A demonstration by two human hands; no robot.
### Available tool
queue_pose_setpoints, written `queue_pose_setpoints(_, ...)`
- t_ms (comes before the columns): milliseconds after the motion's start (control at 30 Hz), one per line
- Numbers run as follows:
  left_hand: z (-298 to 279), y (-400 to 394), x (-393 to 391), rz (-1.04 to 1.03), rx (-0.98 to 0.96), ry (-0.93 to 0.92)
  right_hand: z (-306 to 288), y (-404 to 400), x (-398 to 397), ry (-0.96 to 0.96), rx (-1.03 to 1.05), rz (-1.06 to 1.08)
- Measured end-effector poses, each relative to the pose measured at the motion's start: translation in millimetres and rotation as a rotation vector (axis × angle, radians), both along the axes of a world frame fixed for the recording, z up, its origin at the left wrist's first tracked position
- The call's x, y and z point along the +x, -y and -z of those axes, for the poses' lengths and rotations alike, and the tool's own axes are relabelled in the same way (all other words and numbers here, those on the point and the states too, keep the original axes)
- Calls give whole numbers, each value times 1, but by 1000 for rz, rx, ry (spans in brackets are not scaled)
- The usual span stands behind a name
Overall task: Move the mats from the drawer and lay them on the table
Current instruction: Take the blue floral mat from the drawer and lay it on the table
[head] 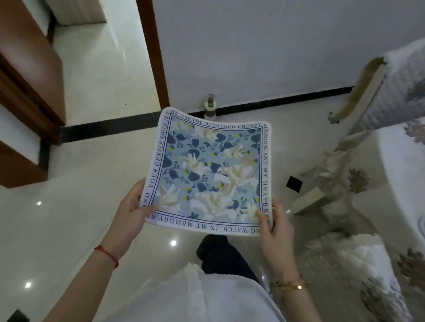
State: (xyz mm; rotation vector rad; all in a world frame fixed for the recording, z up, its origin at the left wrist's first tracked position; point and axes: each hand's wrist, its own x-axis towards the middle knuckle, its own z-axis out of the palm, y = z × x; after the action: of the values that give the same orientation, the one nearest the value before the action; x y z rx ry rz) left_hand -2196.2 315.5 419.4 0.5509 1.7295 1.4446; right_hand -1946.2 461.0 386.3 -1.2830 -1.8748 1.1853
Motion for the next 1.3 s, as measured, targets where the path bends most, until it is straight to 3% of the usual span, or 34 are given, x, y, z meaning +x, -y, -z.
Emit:
queue_pose_setpoints(233,6,-173,-53,136,-25,7,12,-133,-29,56,31,156)
queue_pose_setpoints(400,-17,-317,-69,195,21,12,-10,-259,-42,58,79,229)
queue_pose_setpoints(633,-28,-471,-93,311,33,4,-22,-373,-61,31,117,396)
queue_pose_setpoints(933,-7,-699,-126,579,42,22,-10,-522,-84,65,126,648)
queue_pose_setpoints(1300,-44,-973,-108,999,123,-7,-28,-687,-111,16,124,1039)
